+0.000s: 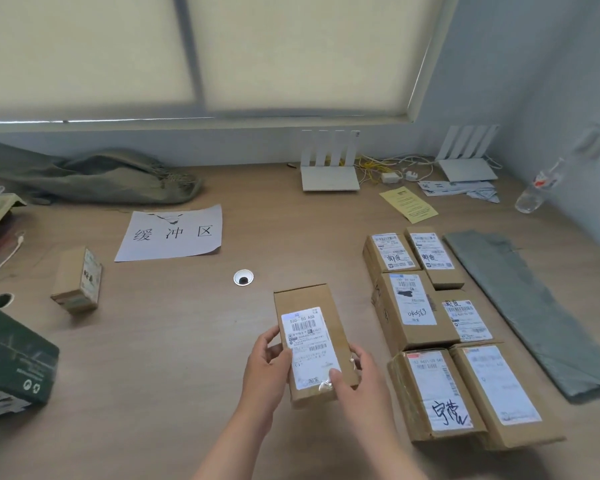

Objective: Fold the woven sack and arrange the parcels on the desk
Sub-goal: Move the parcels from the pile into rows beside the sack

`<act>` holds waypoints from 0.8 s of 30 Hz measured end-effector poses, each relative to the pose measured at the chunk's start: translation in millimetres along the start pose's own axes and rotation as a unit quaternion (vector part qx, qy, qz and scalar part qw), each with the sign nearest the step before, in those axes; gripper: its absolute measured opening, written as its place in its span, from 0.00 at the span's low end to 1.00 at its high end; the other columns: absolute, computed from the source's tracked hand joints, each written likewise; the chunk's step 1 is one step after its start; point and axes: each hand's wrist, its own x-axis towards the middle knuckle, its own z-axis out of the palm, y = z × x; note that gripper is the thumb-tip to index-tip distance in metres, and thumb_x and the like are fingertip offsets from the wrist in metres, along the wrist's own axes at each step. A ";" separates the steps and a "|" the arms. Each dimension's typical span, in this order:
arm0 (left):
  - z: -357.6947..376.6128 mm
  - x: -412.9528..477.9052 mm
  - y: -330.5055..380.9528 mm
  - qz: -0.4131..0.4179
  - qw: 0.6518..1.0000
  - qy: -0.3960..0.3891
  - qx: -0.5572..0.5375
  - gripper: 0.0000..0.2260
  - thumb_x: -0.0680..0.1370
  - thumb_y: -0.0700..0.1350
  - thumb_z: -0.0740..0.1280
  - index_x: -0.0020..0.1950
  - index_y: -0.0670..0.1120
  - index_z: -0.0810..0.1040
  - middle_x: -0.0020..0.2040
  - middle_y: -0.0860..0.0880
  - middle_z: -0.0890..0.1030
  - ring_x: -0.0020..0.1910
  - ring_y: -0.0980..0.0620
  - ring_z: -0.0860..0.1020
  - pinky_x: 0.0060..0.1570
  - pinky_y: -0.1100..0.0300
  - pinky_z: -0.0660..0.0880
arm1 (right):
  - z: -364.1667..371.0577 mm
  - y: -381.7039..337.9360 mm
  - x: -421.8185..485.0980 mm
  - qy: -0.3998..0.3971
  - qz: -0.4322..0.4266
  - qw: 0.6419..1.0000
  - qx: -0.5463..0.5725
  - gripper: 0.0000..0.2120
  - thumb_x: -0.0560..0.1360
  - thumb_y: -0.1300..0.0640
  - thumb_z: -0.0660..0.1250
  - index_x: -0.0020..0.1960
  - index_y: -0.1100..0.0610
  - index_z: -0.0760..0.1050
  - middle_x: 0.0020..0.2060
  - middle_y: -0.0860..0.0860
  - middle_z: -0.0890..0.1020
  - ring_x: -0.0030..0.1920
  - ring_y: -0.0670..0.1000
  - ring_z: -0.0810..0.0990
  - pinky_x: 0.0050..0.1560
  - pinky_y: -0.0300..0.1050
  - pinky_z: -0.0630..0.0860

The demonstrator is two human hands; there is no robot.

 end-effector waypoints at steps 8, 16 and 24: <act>54.0 43.0 -41.6 -0.017 0.993 -0.062 0.097 0.29 0.76 0.34 0.65 0.71 0.59 0.67 0.59 0.61 0.79 0.57 0.57 0.82 0.48 0.58 0.81 | -4.1 41.1 49.2 -0.092 0.031 0.993 -0.074 0.39 0.66 0.48 0.76 0.71 0.32 0.61 0.62 0.43 0.68 0.65 0.46 0.73 0.65 0.45 0.73; 85.9 98.6 -68.1 0.015 0.964 -0.043 0.261 0.33 0.76 0.41 0.69 0.79 0.53 0.62 0.66 0.51 0.71 0.65 0.51 0.74 0.65 0.57 0.72 | 5.5 57.3 107.8 -0.097 0.034 0.963 -0.248 0.38 0.77 0.52 0.69 0.81 0.47 0.54 0.78 0.58 0.53 0.78 0.61 0.53 0.75 0.50 0.57; 105.9 145.1 -66.5 0.049 0.944 -0.043 0.324 0.33 0.78 0.42 0.69 0.81 0.52 0.59 0.59 0.51 0.68 0.52 0.55 0.74 0.52 0.71 0.64 | 9.3 65.8 150.9 -0.110 0.012 0.927 -0.359 0.32 0.83 0.49 0.60 0.82 0.50 0.50 0.81 0.59 0.44 0.81 0.60 0.44 0.78 0.52 0.53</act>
